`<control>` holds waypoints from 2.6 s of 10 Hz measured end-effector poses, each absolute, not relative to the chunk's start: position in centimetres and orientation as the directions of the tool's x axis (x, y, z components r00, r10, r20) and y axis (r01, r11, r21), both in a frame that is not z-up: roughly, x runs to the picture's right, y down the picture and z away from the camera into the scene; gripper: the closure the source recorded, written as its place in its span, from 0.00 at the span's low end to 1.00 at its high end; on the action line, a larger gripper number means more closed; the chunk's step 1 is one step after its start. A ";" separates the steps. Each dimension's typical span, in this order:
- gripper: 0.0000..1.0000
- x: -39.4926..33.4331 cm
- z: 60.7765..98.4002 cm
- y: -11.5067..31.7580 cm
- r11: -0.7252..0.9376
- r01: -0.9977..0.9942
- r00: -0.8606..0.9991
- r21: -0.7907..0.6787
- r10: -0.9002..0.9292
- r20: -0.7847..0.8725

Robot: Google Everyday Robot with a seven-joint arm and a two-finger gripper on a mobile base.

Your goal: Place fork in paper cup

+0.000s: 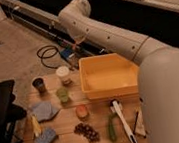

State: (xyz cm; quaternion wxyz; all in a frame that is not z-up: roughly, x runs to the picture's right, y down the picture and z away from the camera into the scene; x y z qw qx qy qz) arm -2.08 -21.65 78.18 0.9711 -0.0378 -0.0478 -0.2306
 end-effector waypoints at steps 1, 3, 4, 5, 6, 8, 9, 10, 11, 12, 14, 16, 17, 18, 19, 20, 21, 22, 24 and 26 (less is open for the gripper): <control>1.00 -2.6 78.5 -22.8 0.894 0.448 0.889 -0.023 -0.443 0.115; 1.00 -4.3 79.6 -23.5 0.901 0.434 0.888 0.025 -0.433 0.154; 1.00 -4.4 79.9 -23.5 0.904 0.427 0.889 0.032 -0.426 0.166; 1.00 -4.3 80.4 -23.2 0.907 0.419 0.890 0.036 -0.419 0.181; 1.00 -4.7 80.7 -22.8 0.909 0.414 0.888 0.040 -0.413 0.201; 1.00 -5.2 81.3 -22.1 0.913 0.406 0.885 0.046 -0.405 0.230; 1.00 -5.1 81.6 -21.8 0.916 0.400 0.885 0.045 -0.398 0.241; 1.00 -5.3 82.0 -21.4 0.917 0.395 0.883 0.045 -0.393 0.256; 1.00 -5.7 82.4 -20.9 0.918 0.394 0.881 0.042 -0.390 0.269; 1.00 -5.9 82.7 -20.5 0.919 0.392 0.880 0.037 -0.386 0.277; 1.00 -5.8 83.9 -19.4 0.922 0.387 0.880 0.020 -0.376 0.289; 1.00 -5.6 84.7 -18.8 0.924 0.382 0.884 0.006 -0.367 0.290; 1.00 -5.6 85.2 -18.4 0.924 0.381 0.885 -0.004 -0.364 0.290; 1.00 -5.5 85.7 -18.0 0.924 0.381 0.886 -0.014 -0.361 0.290; 1.00 -5.6 86.2 -17.5 0.924 0.382 0.886 -0.025 -0.359 0.293; 1.00 -5.7 86.8 -16.8 0.923 0.382 0.886 -0.037 -0.355 0.300; 1.00 -5.9 87.3 -16.2 0.922 0.385 0.883 -0.050 -0.352 0.310; 1.00 -6.1 87.8 -15.4 0.920 0.387 0.881 -0.065 -0.348 0.322; 1.00 -6.4 88.7 -14.0 0.913 0.395 0.872 -0.099 -0.339 0.352; 0.90 -6.7 89.2 -13.2 0.905 0.407 0.863 -0.122 -0.338 0.375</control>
